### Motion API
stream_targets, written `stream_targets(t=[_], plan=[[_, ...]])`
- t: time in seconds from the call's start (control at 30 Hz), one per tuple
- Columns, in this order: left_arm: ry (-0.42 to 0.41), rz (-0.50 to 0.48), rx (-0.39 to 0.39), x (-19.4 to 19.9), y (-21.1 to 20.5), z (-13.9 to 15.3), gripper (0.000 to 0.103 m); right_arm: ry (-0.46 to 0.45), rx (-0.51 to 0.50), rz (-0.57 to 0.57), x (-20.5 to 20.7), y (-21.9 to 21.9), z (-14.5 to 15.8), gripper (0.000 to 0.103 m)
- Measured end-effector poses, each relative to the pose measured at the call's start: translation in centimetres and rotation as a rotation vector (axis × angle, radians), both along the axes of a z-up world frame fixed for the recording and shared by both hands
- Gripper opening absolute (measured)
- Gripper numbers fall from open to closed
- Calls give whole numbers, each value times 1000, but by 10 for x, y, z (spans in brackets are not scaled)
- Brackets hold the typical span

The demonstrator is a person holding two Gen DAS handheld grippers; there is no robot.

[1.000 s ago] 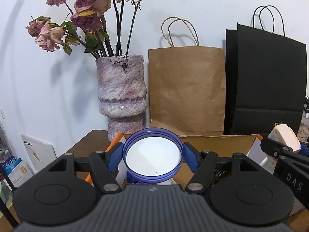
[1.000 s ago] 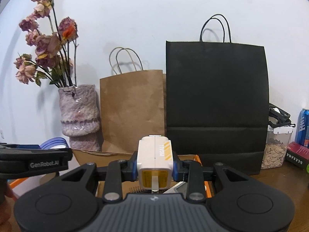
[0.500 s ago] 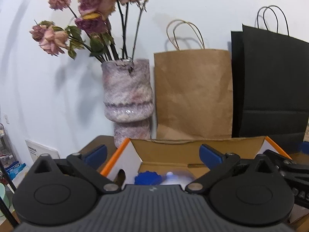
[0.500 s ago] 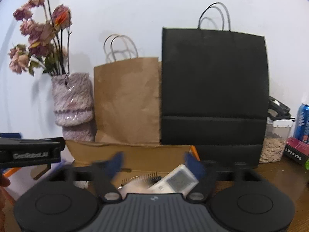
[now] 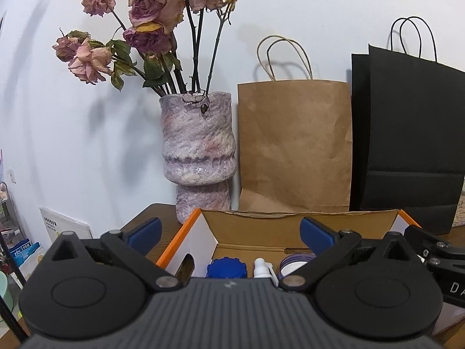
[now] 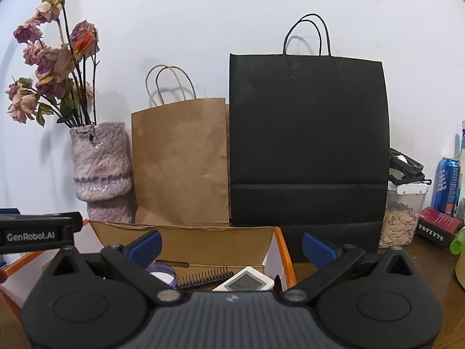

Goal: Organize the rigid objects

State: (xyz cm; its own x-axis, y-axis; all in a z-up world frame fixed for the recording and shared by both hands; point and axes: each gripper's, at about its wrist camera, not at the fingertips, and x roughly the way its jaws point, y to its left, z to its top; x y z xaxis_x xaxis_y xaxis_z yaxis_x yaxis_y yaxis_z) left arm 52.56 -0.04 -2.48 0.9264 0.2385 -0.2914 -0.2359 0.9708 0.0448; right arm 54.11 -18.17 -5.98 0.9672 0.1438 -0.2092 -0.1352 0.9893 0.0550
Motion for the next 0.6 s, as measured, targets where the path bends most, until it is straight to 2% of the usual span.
stream_targets(t=[0.27,0.6], plan=[[-25,-9,19,-26,0,11,103,-18,-8,18,-24,-5,11,103],[-30,-38,16,-87,-1,30,103,-35,-13,30,-82,-14,32,103]])
